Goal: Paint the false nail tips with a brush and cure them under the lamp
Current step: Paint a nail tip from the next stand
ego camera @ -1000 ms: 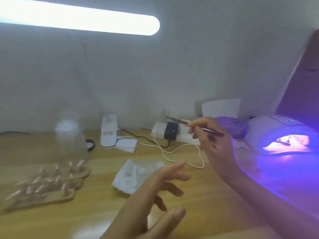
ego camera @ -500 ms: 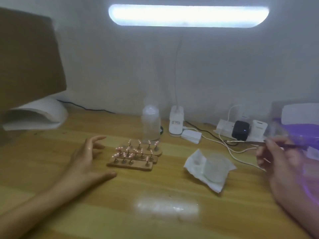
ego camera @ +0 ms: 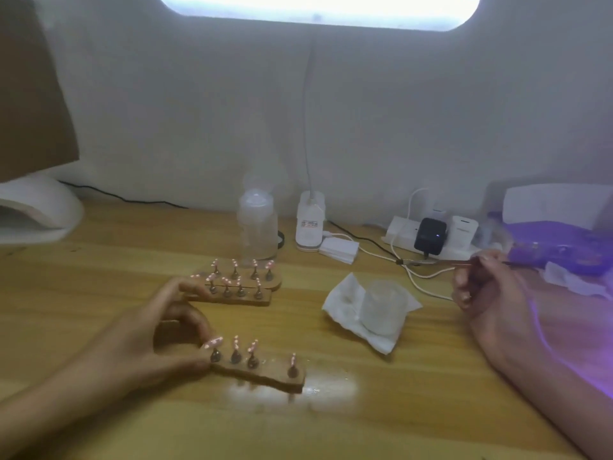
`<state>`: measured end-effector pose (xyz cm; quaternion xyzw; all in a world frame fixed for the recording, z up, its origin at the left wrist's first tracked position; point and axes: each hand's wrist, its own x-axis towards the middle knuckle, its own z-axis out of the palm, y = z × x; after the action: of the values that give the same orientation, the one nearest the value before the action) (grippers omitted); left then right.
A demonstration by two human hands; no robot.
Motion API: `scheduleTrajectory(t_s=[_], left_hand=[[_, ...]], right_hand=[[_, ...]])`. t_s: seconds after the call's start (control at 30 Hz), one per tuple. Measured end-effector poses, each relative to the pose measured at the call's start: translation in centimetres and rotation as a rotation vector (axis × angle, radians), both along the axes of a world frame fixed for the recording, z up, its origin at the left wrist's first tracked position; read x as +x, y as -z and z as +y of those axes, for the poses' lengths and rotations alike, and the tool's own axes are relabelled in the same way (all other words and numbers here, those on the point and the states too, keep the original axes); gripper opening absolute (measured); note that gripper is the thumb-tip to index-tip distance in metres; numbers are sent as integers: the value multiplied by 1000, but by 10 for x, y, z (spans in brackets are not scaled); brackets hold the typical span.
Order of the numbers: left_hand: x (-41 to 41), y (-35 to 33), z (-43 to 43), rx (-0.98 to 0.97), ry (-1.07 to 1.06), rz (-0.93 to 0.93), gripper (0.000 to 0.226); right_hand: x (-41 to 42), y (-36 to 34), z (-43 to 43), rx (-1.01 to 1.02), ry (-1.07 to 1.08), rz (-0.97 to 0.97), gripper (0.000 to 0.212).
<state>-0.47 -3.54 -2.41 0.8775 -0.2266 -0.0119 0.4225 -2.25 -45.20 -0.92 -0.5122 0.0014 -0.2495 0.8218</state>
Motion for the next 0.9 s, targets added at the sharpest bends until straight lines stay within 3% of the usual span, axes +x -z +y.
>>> scheduleTrajectory(t_s=[0.13,0.33,0.43,0.57,0.7,0.9], left_hand=[[-7,2,-66,98,143,-6,62],[-21,-11,-118,199,279,-81,49],[-21,-11,-123,152,280,-43,34],[-23,-11,-123,19,280,59,29],[-24,-10,-127,-52,289,73,5],[-30,-7,-129,-161,260,65,7]], right_hand=[[0,-1,0,23,-27,46,28],[-1,3,-1,-61,-81,27,12],[-2,3,0,-94,-100,-1,7],[-2,2,1,-106,-99,-12,14],[-4,1,3,-196,-81,-21,13],[-8,-4,6,-363,-18,-96,22]])
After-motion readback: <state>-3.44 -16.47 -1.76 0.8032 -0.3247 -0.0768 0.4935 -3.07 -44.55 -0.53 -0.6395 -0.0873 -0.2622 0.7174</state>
